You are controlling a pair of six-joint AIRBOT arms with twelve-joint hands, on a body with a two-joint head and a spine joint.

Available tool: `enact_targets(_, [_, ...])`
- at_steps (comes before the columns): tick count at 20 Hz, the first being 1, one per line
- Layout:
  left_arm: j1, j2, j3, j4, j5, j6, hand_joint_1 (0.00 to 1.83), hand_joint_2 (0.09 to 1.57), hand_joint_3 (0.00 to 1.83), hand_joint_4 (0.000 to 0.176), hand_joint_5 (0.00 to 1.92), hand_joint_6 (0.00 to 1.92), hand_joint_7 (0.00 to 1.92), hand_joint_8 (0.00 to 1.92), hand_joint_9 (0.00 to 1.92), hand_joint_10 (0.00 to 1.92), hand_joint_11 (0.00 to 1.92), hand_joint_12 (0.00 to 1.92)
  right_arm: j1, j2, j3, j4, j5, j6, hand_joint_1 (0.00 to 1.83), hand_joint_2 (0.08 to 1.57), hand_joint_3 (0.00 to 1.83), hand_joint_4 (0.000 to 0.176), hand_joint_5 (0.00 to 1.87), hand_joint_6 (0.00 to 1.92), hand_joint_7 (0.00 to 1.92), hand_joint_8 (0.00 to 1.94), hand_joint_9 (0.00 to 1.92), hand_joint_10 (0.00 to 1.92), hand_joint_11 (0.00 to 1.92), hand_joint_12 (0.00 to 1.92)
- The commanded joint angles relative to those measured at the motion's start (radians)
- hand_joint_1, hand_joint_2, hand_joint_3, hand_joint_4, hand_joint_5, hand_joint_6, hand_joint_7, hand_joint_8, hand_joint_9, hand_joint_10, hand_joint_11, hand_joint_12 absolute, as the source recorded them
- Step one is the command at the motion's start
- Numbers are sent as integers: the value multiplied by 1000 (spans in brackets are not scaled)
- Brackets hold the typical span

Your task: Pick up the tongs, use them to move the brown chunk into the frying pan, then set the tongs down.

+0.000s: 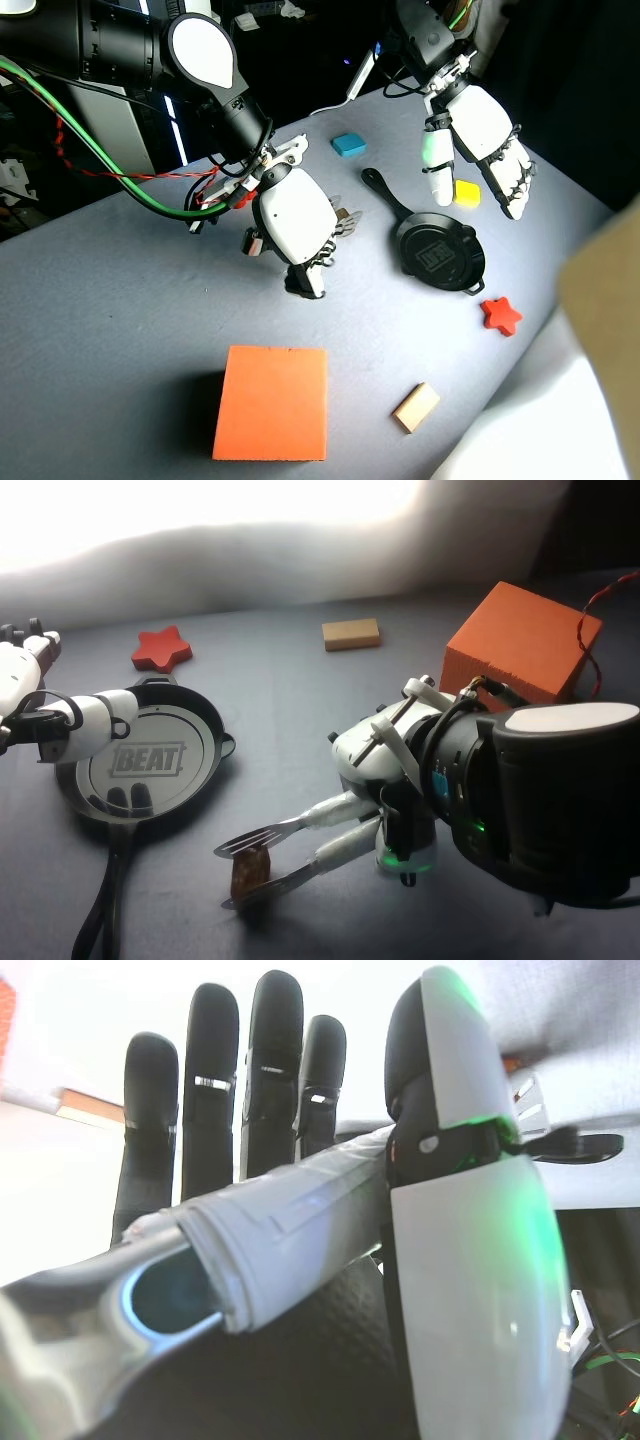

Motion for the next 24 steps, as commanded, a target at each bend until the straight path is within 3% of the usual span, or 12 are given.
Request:
enact_targets(1, [-2, 15, 2, 66, -66, 0, 4, 1276, 1, 0, 82, 0, 123, 0, 128, 1, 0, 472, 3, 1, 1, -51, 12, -4, 1122, 1184, 3, 0, 832, 1196, 1122, 122, 827, 762, 523, 1531])
enact_targets(2, [-2, 15, 2, 64, -67, 0, 0, 1277, 1, 0, 66, 0, 124, 1, 132, 2, 0, 494, 3, 1, 1, -51, 14, -4, 1194, 1136, 0, 0, 903, 1121, 1038, 771, 899, 778, 600, 1514])
enact_targets(3, [-2, 15, 2, 64, -67, 0, 8, 1275, 0, 0, 80, 5, 134, 3, 142, 4, 0, 529, 3, 1, 2, -51, 14, -5, 1205, 1136, 3, 20, 908, 1126, 978, 999, 911, 804, 604, 1525])
enact_targets(5, [-2, 15, 2, 64, -67, 0, 42, 1277, 0, 0, 89, 3, 139, 1, 141, 1, 0, 485, 5, 1, 2, -51, 17, -5, 1209, 1131, 0, 23, 932, 1099, 984, 989, 915, 818, 565, 1546])
enact_targets(7, [-3, 15, 2, 64, -67, 0, 4, 1278, 1, 0, 83, 4, 145, 1, 151, 1, 0, 558, 6, 2, 2, -51, 34, -7, 1220, 1109, 0, 23, 974, 1036, 1038, 904, 992, 785, 581, 1572])
enact_targets(15, [-3, 16, 9, 64, -66, 6, 23, 1273, 0, 0, 101, 4, 132, 2, 132, 1, 0, 490, 19, 2, 2, -51, 30, -5, 1240, 1087, 0, 0, 966, 1040, 1149, 751, 1144, 732, 793, 1500])
enact_targets(16, [-4, 17, 13, 64, -62, 10, 4, 1276, 1, 0, 89, 1, 117, 1, 128, 0, 0, 459, 19, 2, 2, -51, 29, -5, 1355, 1082, 4, 0, 913, 1045, 1124, 712, 1044, 1048, 797, 1524])
enact_targets(18, [-8, 22, 25, 65, -36, 26, 19, 1269, 0, 0, 98, 5, 137, 5, 149, 5, 0, 514, 18, 2, 2, -51, 29, -5, 1382, 1089, 2, 0, 884, 1050, 1106, 737, 1008, 1148, 814, 1534])
enact_targets(24, [-25, 44, 44, 65, -8, 52, 31, 1274, 0, 0, 110, 2, 149, 3, 148, 2, 0, 503, 29, 3, 2, -51, 29, -6, 1384, 1091, 1, 0, 888, 1075, 1101, 657, 1021, 1174, 869, 1479])
